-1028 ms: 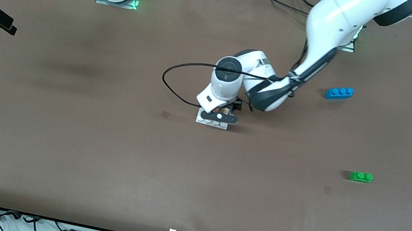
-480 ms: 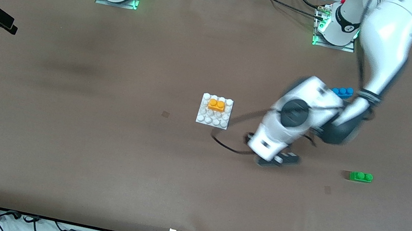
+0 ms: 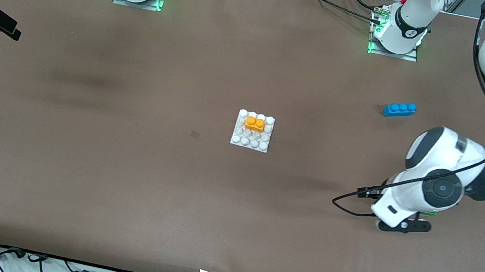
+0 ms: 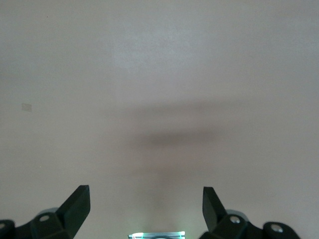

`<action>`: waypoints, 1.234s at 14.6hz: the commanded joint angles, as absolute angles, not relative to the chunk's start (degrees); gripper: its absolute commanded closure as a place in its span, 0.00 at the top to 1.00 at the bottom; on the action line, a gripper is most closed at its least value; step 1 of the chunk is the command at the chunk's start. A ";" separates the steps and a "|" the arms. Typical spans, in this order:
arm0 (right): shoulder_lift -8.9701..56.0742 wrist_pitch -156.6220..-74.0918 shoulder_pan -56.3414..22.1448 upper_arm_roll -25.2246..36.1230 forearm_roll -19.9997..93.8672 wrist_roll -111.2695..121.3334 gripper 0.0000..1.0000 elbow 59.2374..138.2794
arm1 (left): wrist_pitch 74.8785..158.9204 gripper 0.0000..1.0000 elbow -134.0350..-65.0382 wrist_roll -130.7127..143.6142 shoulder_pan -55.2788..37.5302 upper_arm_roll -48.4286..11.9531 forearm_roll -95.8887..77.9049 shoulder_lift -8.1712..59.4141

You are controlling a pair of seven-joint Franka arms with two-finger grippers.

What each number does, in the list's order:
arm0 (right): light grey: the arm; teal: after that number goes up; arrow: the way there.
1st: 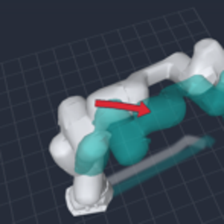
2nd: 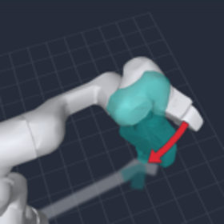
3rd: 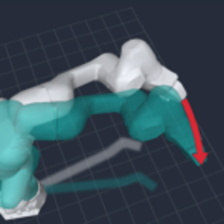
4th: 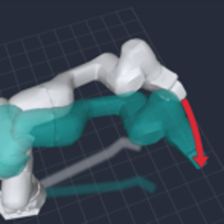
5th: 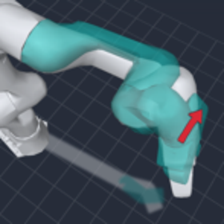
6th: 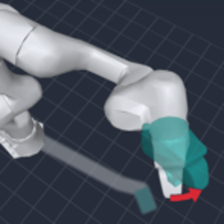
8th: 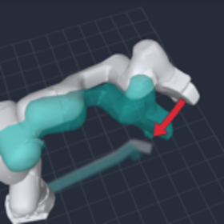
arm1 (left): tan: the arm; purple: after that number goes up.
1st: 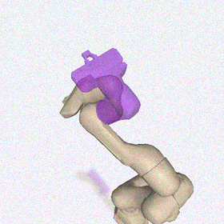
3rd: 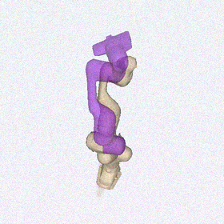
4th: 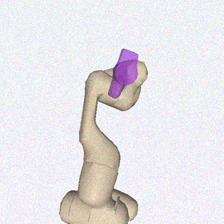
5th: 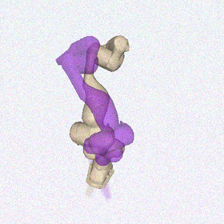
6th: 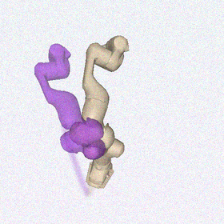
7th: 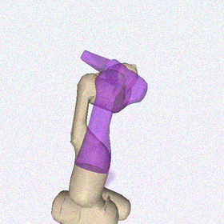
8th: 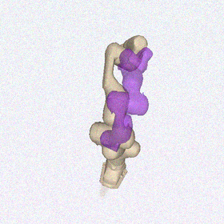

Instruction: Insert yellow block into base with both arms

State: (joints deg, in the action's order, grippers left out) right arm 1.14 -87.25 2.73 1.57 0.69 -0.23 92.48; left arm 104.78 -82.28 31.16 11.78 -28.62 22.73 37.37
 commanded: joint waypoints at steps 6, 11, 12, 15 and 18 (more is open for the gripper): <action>1.32 -85.61 2.20 2.02 1.32 -1.23 1.00 91.32 | 98.17 1.00 -92.35 29.71 10.55 -24.87 11.17 17.16; 1.32 -85.61 2.11 2.02 1.32 -1.23 1.00 91.32 | 98.35 1.00 -93.34 21.74 1.42 -9.26 2.92 12.32; 1.32 -85.61 2.20 2.02 1.23 -1.23 1.00 91.32 | 98.18 1.00 -93.34 19.10 0.88 -6.97 1.86 11.43; 1.32 -85.61 2.20 2.02 1.32 -1.23 1.00 91.32 | 95.55 1.00 -93.43 17.58 -0.96 -3.97 1.67 7.31; 1.32 -85.61 2.20 2.02 1.32 -1.32 1.00 91.32 | 94.92 1.00 -95.00 16.62 -1.41 -2.29 0.35 3.09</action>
State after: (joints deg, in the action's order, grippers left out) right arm 1.13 -86.77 2.70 1.57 0.69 -0.25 92.44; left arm 95.18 -91.36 18.68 -0.10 -4.06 1.94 7.79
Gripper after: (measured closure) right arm 0.000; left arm 0.000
